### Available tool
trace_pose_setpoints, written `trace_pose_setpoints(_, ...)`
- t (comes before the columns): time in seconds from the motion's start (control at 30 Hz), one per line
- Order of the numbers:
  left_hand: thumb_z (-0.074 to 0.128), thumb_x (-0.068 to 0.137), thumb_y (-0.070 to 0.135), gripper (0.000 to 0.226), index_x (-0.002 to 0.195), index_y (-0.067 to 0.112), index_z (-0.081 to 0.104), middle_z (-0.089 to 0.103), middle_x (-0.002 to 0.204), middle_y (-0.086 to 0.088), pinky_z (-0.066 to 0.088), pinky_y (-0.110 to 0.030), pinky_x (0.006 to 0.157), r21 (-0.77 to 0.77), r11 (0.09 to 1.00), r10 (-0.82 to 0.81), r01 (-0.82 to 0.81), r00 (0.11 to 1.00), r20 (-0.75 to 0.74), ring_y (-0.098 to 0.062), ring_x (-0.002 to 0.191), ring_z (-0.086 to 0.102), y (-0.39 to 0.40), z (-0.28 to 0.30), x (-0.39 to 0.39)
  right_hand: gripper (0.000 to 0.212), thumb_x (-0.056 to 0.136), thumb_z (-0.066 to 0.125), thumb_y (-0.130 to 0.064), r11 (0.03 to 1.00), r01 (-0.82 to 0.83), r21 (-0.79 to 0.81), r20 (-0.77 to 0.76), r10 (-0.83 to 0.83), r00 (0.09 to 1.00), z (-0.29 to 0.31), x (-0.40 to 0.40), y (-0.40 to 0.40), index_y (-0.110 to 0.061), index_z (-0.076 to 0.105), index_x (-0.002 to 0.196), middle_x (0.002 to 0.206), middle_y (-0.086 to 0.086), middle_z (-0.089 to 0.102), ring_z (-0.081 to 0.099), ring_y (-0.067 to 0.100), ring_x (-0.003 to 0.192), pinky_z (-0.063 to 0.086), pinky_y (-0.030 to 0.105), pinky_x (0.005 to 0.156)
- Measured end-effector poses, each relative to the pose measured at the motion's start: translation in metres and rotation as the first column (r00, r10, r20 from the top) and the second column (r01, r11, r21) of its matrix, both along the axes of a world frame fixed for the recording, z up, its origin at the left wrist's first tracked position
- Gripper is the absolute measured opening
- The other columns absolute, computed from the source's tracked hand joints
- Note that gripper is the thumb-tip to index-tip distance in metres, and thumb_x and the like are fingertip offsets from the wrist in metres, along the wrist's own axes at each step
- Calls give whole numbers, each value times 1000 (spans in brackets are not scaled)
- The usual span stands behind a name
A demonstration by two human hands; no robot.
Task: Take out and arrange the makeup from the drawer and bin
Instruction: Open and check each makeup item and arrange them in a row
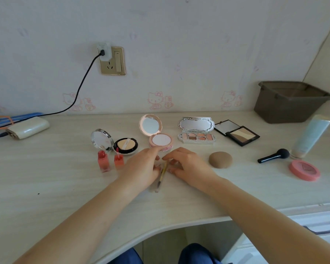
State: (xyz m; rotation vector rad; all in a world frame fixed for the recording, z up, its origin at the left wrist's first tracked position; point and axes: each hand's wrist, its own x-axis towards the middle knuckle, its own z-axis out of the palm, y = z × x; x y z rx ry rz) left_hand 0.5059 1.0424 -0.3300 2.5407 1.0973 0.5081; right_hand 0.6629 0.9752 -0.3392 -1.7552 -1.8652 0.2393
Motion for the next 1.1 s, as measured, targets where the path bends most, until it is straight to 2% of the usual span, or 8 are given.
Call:
trace_pose_setpoints(0.33,51,87,18,39,126,27,53,62,114,13,48,-33,84,136,989,-74,65,995,61,-16,105,57,-7,19,19,34,85,65,-10,992,116,56,-134,-107,985,11,21,-22,-21,62,117,114,-5,58,58,-1,87,41,8,80)
trace_pose_setpoints(0.43,51,87,19,34,119,27,58,62,108,13,49,-34,85,146,981,-141,126,985,100,-12,101,57,-17,26,42,32,84,65,-8,975,198,98,-194,-177,965,19,35,-40,-23,64,112,102,-17,54,57,-5,85,46,13,84)
trace_pose_setpoints(0.5,54,86,19,34,119,28,59,64,107,13,47,-32,86,157,972,-194,174,973,128,-10,98,59,-26,30,65,34,82,63,1,963,245,115,-250,-211,945,23,51,-56,-20,66,109,99,-14,54,60,2,87,50,19,84)
trace_pose_setpoints(0.57,56,85,20,35,118,30,59,65,106,14,47,-28,82,162,961,-250,226,957,147,-10,96,59,-36,34,88,35,82,62,3,941,301,155,-251,-257,933,26,69,-74,-21,66,106,101,-7,58,62,6,88,50,16,83)
trace_pose_setpoints(0.7,58,87,25,33,120,26,56,64,107,12,46,-28,81,132,936,-343,327,930,133,-12,97,58,-59,38,140,27,84,66,-5,874,447,192,-225,-404,887,31,114,-109,-27,68,101,94,-18,57,59,-5,85,46,8,78)
trace_pose_setpoints(0.8,60,87,26,35,122,23,56,63,111,9,46,-28,85,114,911,-406,395,908,100,-15,103,58,-71,35,183,27,84,65,-7,800,566,198,-242,-520,819,31,148,-130,-32,66,96,93,-12,61,60,-2,83,48,11,74)
trace_pose_setpoints(0.93,57,88,25,38,126,19,53,62,123,0,46,-33,92,98,887,-453,452,891,-7,-21,115,56,-83,28,236,26,82,66,-1,750,631,198,-254,-583,772,21,185,-146,-23,69,96,95,-3,64,60,-4,79,41,-1,70)
trace_pose_setpoints(1.1,57,89,25,34,121,16,53,62,118,-11,47,-40,86,142,886,-422,442,894,-149,-34,111,56,-93,20,268,28,81,67,-5,774,625,103,-130,-612,780,12,207,-145,-26,70,99,98,-10,60,60,7,88,45,14,78)
